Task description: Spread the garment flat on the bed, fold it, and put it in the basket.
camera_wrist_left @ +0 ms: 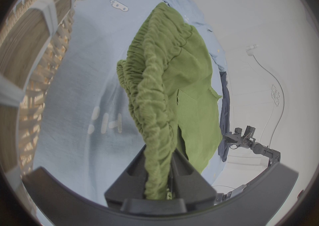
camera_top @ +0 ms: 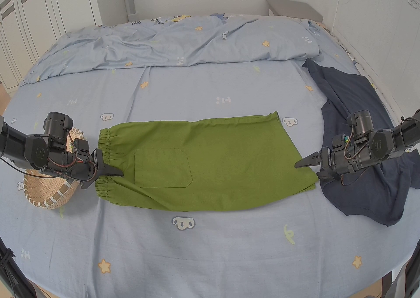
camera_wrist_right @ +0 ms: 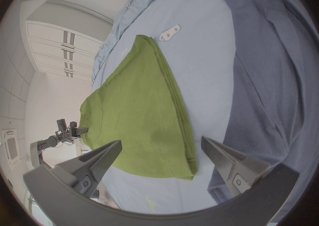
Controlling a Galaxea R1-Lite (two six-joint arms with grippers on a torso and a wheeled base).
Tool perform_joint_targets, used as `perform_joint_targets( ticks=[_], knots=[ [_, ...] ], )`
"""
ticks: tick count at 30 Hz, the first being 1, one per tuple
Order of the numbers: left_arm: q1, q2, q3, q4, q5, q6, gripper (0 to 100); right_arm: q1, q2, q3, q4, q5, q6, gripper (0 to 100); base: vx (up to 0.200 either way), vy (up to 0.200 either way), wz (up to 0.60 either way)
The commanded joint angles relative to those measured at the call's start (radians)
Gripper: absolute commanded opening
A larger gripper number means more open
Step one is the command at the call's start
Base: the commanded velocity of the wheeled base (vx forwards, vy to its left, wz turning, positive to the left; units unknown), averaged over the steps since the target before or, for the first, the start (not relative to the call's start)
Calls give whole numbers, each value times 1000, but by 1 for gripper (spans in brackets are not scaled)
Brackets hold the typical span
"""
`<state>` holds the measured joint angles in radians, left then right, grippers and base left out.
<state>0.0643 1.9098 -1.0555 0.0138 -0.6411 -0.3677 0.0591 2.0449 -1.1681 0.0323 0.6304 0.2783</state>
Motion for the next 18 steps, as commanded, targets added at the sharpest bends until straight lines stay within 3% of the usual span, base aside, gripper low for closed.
perform_joint_targets(
  ticks=[1, 4, 9, 15, 18],
  knots=[
    [0, 2, 0, -2, 0, 0, 0, -36, 43, -7, 29, 74, -2, 100, 0, 0, 0],
    [0, 2, 0, -2, 0, 0, 0, -42, 41, -25, 78, 140, -10, 100, 0, 0, 0],
    [0, 0, 0, 0, 0, 0, 0, -44, 66, -71, 159, 157, -22, 100, 0, 0, 0],
    [0, 3, -3, 0, 0, 0, 0, -45, 106, -113, 202, 245, -42, 100, 0, 0, 0],
    [0, 2, -3, 0, -2, 0, 0, -48, 141, -139, 205, 259, -42, 100, 0, 0, 0]
  ],
)
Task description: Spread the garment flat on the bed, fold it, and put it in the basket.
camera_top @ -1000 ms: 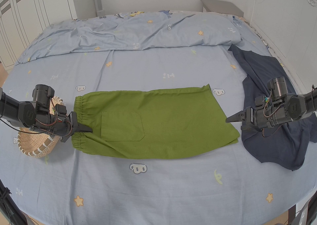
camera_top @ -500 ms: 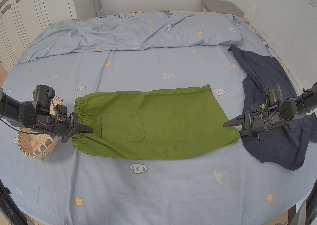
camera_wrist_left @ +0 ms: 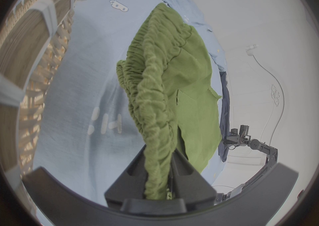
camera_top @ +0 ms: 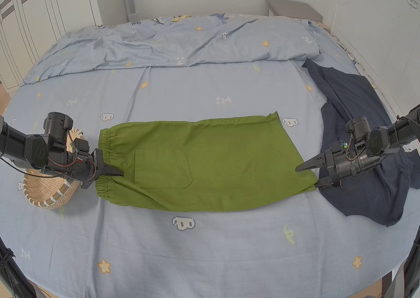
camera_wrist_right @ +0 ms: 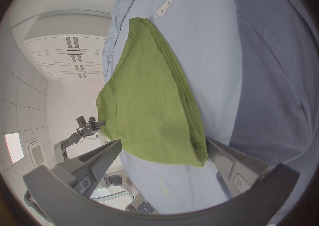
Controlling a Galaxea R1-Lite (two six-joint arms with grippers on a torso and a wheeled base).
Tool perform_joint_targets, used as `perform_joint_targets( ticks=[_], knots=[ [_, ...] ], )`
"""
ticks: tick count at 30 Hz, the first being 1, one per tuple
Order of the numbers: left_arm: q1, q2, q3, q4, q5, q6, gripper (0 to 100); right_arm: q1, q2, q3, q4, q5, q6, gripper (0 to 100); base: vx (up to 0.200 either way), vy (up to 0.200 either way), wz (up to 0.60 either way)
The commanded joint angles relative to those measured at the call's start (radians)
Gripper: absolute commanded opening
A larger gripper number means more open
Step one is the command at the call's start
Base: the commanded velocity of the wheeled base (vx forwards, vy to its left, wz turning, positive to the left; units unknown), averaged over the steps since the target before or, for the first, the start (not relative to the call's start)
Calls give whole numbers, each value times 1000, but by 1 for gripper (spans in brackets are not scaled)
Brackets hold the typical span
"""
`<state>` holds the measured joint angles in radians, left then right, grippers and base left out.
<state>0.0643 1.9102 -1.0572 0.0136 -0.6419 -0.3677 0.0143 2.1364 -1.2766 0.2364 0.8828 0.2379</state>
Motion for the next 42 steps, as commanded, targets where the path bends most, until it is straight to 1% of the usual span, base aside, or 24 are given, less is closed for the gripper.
perform_joint_targets(
  ticks=[1, 8, 9, 10, 18, 23, 26, 29, 30, 31, 32, 33, 34, 35, 36, 37, 38, 40, 41, 42],
  knots=[
    [0, 1, -1, 0, -1, 0, 0, -4, 50, -30, 1, 7, -2, 100, 0, 0, 0],
    [2, 3, -4, -1, 1, 0, 0, -4, 86, -86, 41, 24, -2, 100, 0, 0, 0],
    [2, 4, -4, -1, 1, 0, 0, -4, 86, -87, 41, 25, -2, 0, 0, 0, 0],
    [2, 4, -4, -1, 1, 0, 0, -7, 88, -93, 43, 36, -2, 0, 0, 0, 0],
    [2, 6, -4, -3, 1, 0, 0, -46, 102, -106, 43, 39, -2, 0, 0, 0, 0],
    [2, 15, -6, -4, 1, 0, 0, -51, 100, -101, 46, 39, -2, 0, 0, 0, 0],
    [2, 16, -6, 2, 1, 0, 0, -53, 56, -87, 113, 39, -6, 0, 0, 0, 0],
    [0, 13, -6, 23, 1, 4, 0, -43, -30, -60, 199, 36, -43, 0, 0, 0, 0],
    [0, 13, -6, 23, 1, 4, 0, -43, -30, -60, 199, 36, -43, 0, 0, 0, 0],
    [0, 6, 2, 78, 1, 33, 0, -42, -81, -4, 265, 25, -129, 0, 0, 0, 0],
    [0, 4, 10, 118, 1, 64, 0, -46, -105, 37, 291, 22, -175, 0, 0, 0, 0],
    [0, 4, 10, 118, 1, 64, 0, -46, -105, 37, 291, 22, -175, 0, 0, 0, 0],
    [2, 1, 26, 195, 1, 133, 0, -54, -147, 117, 313, 22, -247, 0, 0, 0, 0],
    [12, -5, 43, 255, 1, 196, 0, -56, -176, 184, 310, 18, -269, 0, 0, 0, 0],
    [16, -10, 49, 276, 1, 222, 0, -56, -191, 215, 307, 16, -270, 0, 0, 0, 0],
    [19, -16, 63, 325, 1, 273, 0, -56, -225, 280, 287, 8, -270, 0, 0, 0, 0],
    [22, -22, 79, 347, 1, 294, 0, -54, -242, 319, 267, 4, -272, 0, 0, 0, 0],
    [43, -48, 125, 361, 1, 316, 0, -51, -280, 416, 207, -8, -270, 0, 0, 0, 0],
    [43, -48, 125, 361, 1, 316, 0, -51, -280, 416, 207, -8, -270, 0, 0, 0, 0],
    [52, -74, 174, 356, 1, 319, 0, -42, -312, 507, 141, -21, -269, 0, 0, 0, 0]
  ],
)
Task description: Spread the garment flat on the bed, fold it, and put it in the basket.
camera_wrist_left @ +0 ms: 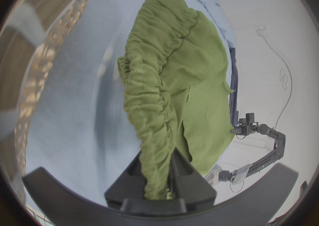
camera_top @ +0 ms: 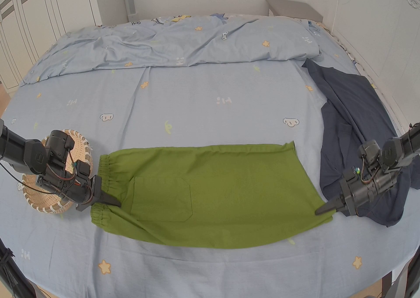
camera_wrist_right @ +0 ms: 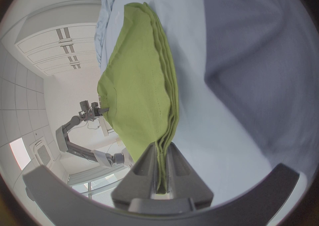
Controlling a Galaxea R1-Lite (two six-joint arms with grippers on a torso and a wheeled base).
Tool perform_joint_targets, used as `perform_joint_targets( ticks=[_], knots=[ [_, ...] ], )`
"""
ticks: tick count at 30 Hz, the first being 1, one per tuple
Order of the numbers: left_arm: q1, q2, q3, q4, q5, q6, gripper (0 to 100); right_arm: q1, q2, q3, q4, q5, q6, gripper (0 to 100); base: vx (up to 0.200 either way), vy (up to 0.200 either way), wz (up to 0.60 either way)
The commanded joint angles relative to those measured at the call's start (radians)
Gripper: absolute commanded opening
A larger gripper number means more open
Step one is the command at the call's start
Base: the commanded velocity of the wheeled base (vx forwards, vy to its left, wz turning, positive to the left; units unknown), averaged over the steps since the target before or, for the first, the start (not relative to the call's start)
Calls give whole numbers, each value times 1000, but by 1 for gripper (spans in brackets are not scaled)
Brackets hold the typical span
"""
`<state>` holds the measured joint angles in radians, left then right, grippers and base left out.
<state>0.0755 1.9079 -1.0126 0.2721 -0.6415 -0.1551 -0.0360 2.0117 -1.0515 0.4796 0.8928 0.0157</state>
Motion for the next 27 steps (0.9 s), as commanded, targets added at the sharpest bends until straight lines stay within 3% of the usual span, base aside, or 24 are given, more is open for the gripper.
perform_joint_targets(
  ticks=[1, 7, 13, 26, 27],
  knots=[
    [41, -72, 129, 98, 0, 106, 0, 8, -188, 281, -102, -31, -46, 0, 0, 0, 0],
    [46, -142, 287, 73, 3, 146, 0, 61, -272, 559, -282, -55, -45, 0, 0, 0, 0],
    [47, -138, 434, -83, 13, 181, 0, 100, -269, 751, -493, -66, -45, 0, 0, 0, 0],
    [40, -115, 447, -139, 14, 195, 0, 97, -268, 785, -549, -69, -49, 0, 0, 0, 0],
    [38, -115, 445, -139, 14, 193, 0, 97, -268, 783, -549, -69, -48, 100, 0, 0, 0]
  ],
)
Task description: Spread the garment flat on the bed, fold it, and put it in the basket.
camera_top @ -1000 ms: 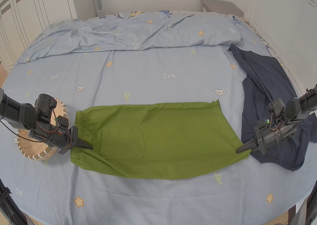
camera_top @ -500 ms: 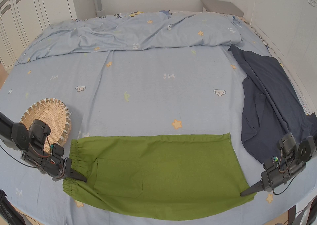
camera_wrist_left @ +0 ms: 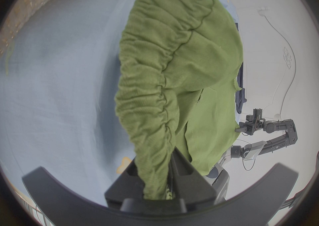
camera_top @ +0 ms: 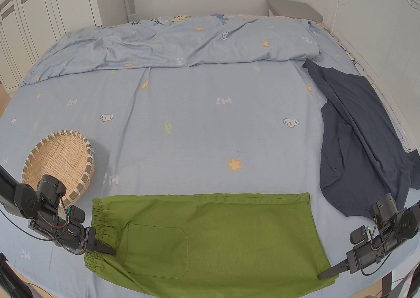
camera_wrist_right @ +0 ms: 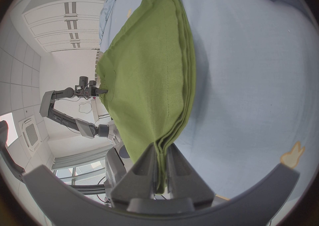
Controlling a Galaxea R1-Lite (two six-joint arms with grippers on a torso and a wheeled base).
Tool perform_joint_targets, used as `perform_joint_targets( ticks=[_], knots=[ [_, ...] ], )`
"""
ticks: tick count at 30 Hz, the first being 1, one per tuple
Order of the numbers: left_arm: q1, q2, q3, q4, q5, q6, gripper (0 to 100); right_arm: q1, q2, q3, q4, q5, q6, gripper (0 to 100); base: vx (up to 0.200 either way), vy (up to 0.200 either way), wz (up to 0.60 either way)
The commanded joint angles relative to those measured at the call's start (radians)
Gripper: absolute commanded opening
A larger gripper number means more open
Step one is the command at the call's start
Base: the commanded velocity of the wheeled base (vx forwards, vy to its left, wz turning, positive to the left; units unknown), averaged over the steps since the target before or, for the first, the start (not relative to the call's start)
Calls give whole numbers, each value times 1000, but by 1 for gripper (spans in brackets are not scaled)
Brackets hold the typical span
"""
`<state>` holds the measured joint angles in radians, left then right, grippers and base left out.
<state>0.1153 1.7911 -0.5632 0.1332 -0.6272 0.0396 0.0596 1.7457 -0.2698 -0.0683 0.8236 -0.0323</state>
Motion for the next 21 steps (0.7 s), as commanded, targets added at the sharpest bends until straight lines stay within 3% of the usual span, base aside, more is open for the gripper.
perform_joint_targets(
  ticks=[1, 5, 11, 16, 21],
  knots=[
    [-2, -1, -7, 2, 0, -1, 0, -1, -3, 0, -4, 0, 2, 100, 0, 0, 0],
    [-3, -7, -12, 3, 0, -4, 0, -6, -5, 4, -22, 0, 3, 100, 0, 0, 0],
    [-8, -137, -66, 103, 1, -17, 0, -93, -124, -32, -24, -6, 8, 100, 0, 0, 0],
    [-40, -254, -188, 278, 23, -13, 0, -84, -361, -227, 174, -78, 127, 100, 0, 0, 0],
    [-42, -302, -201, 306, 86, -4, 0, -55, -405, -427, 378, -126, 147, 100, 0, 0, 0]
  ],
)
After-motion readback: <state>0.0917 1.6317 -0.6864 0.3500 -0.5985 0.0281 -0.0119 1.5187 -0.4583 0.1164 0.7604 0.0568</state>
